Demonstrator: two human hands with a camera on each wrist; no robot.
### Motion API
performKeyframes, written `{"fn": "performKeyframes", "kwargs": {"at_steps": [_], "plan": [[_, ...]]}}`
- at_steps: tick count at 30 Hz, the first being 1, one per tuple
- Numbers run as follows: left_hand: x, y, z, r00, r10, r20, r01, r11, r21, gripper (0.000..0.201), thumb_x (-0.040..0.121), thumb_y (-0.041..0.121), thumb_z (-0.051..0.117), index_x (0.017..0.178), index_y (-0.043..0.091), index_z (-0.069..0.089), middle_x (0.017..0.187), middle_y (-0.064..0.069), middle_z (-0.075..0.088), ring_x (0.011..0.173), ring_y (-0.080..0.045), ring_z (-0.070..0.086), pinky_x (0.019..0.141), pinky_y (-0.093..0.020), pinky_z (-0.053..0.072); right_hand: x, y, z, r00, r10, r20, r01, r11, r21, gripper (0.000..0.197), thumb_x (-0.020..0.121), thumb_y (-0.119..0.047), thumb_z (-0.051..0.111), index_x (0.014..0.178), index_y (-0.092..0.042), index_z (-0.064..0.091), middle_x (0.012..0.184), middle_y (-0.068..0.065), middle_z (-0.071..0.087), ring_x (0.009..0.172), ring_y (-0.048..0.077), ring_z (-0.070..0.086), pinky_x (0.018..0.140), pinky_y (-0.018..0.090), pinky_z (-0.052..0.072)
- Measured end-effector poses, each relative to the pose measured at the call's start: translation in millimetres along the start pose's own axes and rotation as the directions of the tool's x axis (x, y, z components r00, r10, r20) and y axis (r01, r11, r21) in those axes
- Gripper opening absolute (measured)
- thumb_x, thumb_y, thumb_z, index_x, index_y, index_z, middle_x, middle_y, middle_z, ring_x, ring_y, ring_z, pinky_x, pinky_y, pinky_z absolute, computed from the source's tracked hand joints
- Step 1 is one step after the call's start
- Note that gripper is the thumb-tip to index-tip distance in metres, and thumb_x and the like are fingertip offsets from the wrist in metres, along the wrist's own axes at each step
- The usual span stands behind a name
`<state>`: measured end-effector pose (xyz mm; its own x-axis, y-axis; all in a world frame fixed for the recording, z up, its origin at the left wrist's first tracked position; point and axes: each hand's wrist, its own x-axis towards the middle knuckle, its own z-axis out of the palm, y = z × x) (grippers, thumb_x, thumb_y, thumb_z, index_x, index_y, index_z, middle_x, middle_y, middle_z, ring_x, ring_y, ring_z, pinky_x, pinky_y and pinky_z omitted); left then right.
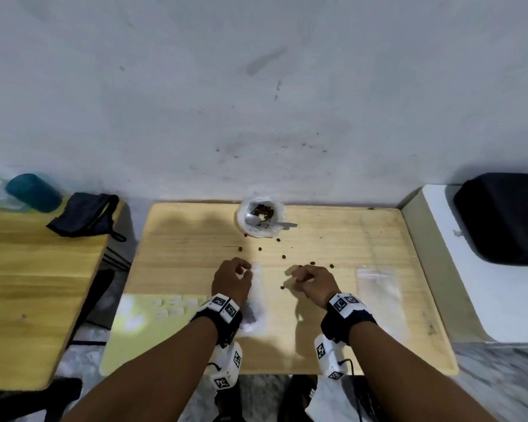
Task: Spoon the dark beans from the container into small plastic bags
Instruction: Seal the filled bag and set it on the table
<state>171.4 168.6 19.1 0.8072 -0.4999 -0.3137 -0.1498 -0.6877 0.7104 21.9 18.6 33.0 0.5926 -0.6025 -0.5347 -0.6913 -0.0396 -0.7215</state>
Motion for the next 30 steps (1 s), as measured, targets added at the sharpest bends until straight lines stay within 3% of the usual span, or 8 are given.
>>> {"fn": "performKeyframes", "kwargs": {"at_steps": [4, 7, 11, 14, 18, 22, 26, 30], "plan": [[-5.0, 46.0, 54.8, 0.975, 0.020, 0.222, 0.004, 0.995, -0.105, 0.008, 0.084, 0.017, 0.065, 0.080, 0.024, 0.065, 0.077, 0.005, 0.063, 0.073, -0.015, 0.059, 0.067, -0.021, 0.042, -7.4, 40.6, -61.6, 0.979, 0.076, -0.191, -0.074, 0.997, 0.018, 0.031, 0.081, -0.004, 0.072, 0.069, -0.032, 0.064, 0.079, -0.012, 0.063, 0.090, 0.014, 0.060, 0.078, 0.021, 0.041], [-14.2, 77.1, 100.8, 0.899, -0.040, 0.437, 0.111, 0.984, -0.138, 0.011, 0.085, 0.017, 0.066, 0.078, 0.025, 0.064, 0.081, 0.000, 0.066, 0.067, -0.020, 0.062, 0.060, -0.026, 0.048, -12.9, 75.2, -103.1, 0.936, 0.167, -0.311, -0.162, 0.986, 0.044, 0.015, 0.080, -0.011, 0.075, 0.082, -0.025, 0.068, 0.085, -0.003, 0.067, 0.096, 0.024, 0.065, 0.079, 0.025, 0.045], [-30.4, 105.9, 161.7, 0.803, -0.145, 0.578, 0.257, 0.959, -0.116, 0.013, 0.082, 0.013, 0.068, 0.077, 0.022, 0.061, 0.080, -0.005, 0.062, 0.062, -0.022, 0.055, 0.052, -0.026, 0.042, -16.4, 121.7, -140.1, 0.859, 0.321, -0.399, -0.317, 0.945, 0.077, 0.026, 0.079, -0.018, 0.075, 0.103, -0.023, 0.066, 0.109, 0.006, 0.067, 0.095, 0.024, 0.062, 0.079, 0.024, 0.044], [-39.6, 121.6, 193.8, 0.796, -0.166, 0.582, 0.263, 0.961, -0.084, 0.014, 0.082, 0.016, 0.068, 0.094, 0.019, 0.063, 0.087, -0.001, 0.060, 0.077, -0.020, 0.056, 0.061, -0.027, 0.048, -13.6, 142.0, -150.8, 0.828, 0.379, -0.414, -0.401, 0.915, 0.037, 0.058, 0.073, -0.032, 0.080, 0.124, -0.020, 0.058, 0.124, 0.008, 0.061, 0.110, 0.028, 0.061, 0.088, 0.029, 0.048], [-43.5, 133.3, 219.9, 0.829, -0.161, 0.536, 0.230, 0.971, -0.064, 0.022, 0.082, 0.019, 0.067, 0.104, 0.019, 0.064, 0.097, 0.004, 0.059, 0.090, -0.019, 0.058, 0.082, -0.033, 0.054, -6.0, 154.3, -152.4, 0.847, 0.405, -0.345, -0.422, 0.906, 0.028, 0.072, 0.066, -0.044, 0.084, 0.127, -0.017, 0.054, 0.121, 0.007, 0.063, 0.113, 0.028, 0.060, 0.093, 0.033, 0.050], [-37.9, 131.9, 227.8, 0.839, -0.147, 0.524, 0.211, 0.975, -0.066, 0.017, 0.080, 0.023, 0.068, 0.097, 0.024, 0.065, 0.108, -0.002, 0.065, 0.099, -0.023, 0.063, 0.091, -0.041, 0.053, 0.8, 157.1, -153.7, 0.849, 0.406, -0.337, -0.380, 0.914, 0.143, 0.063, 0.067, -0.027, 0.086, 0.121, -0.019, 0.054, 0.110, 0.004, 0.065, 0.105, 0.025, 0.062, 0.089, 0.029, 0.050], [-34.0, 131.2, 230.5, 0.850, -0.143, 0.506, 0.199, 0.978, -0.057, 0.015, 0.079, 0.023, 0.069, 0.093, 0.026, 0.065, 0.107, -0.004, 0.069, 0.098, -0.024, 0.065, 0.090, -0.040, 0.054, 4.0, 163.2, -156.3, 0.826, 0.391, -0.405, -0.308, 0.916, 0.255, 0.042, 0.065, -0.014, 0.085, 0.099, -0.021, 0.060, 0.083, 0.000, 0.065, 0.087, 0.022, 0.067, 0.081, 0.032, 0.054], [-32.3, 133.0, 228.8, 0.856, -0.112, 0.505, 0.165, 0.984, -0.061, 0.014, 0.078, 0.022, 0.069, 0.088, 0.031, 0.064, 0.106, -0.003, 0.068, 0.098, -0.024, 0.065, 0.089, -0.041, 0.054, 4.1, 160.9, -163.3, 0.836, 0.344, -0.428, -0.238, 0.930, 0.280, 0.021, 0.077, -0.011, 0.073, 0.093, -0.023, 0.067, 0.085, -0.003, 0.066, 0.085, 0.019, 0.063, 0.077, 0.020, 0.043]]}}
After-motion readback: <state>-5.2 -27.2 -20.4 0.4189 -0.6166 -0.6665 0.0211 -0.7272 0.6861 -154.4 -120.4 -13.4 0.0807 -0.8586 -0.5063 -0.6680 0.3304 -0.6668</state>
